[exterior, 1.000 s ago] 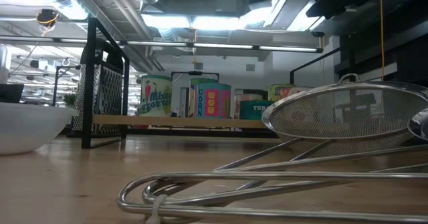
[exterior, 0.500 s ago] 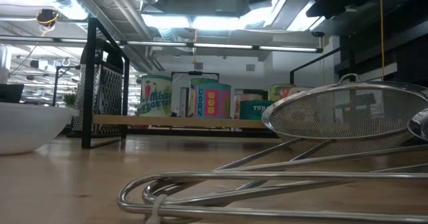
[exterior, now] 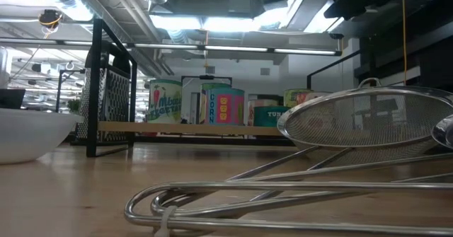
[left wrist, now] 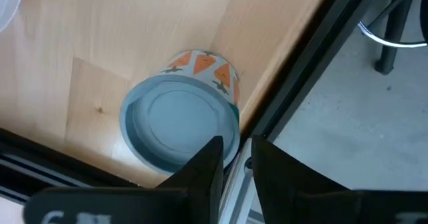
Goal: Pick and place cans onto a shelf
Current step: Put the small white can on the shelf
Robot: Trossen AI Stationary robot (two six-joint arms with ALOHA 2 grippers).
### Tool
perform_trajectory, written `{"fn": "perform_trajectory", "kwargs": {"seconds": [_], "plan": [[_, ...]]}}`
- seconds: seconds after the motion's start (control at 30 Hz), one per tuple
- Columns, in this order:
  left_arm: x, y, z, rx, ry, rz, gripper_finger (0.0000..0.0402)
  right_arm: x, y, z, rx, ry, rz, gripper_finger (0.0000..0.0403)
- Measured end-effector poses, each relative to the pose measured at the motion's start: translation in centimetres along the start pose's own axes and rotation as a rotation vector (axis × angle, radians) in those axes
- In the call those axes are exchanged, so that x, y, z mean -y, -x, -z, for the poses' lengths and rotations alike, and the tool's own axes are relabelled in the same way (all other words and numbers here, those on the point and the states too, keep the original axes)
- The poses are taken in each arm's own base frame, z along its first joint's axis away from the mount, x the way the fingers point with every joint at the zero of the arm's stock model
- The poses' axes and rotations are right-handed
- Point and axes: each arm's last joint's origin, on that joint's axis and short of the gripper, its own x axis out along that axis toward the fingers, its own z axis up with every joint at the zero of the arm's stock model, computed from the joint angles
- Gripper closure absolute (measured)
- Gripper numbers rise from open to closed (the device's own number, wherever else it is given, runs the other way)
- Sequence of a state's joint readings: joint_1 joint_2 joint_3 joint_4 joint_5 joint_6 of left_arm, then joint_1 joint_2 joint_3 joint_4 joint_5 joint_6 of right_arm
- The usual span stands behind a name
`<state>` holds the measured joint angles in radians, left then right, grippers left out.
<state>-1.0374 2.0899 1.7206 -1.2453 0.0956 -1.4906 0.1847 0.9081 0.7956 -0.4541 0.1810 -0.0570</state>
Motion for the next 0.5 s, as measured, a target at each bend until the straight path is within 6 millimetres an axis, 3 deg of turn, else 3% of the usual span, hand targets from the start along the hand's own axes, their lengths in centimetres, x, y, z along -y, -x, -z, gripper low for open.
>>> {"fn": "perform_trajectory", "kwargs": {"seconds": [0.5], "plan": [[0.24,-0.75,0.35,0.007,-0.01,-0.019,0.0331,0.0,0.0,0.0,0.0,0.0,0.0,0.0289]]}}
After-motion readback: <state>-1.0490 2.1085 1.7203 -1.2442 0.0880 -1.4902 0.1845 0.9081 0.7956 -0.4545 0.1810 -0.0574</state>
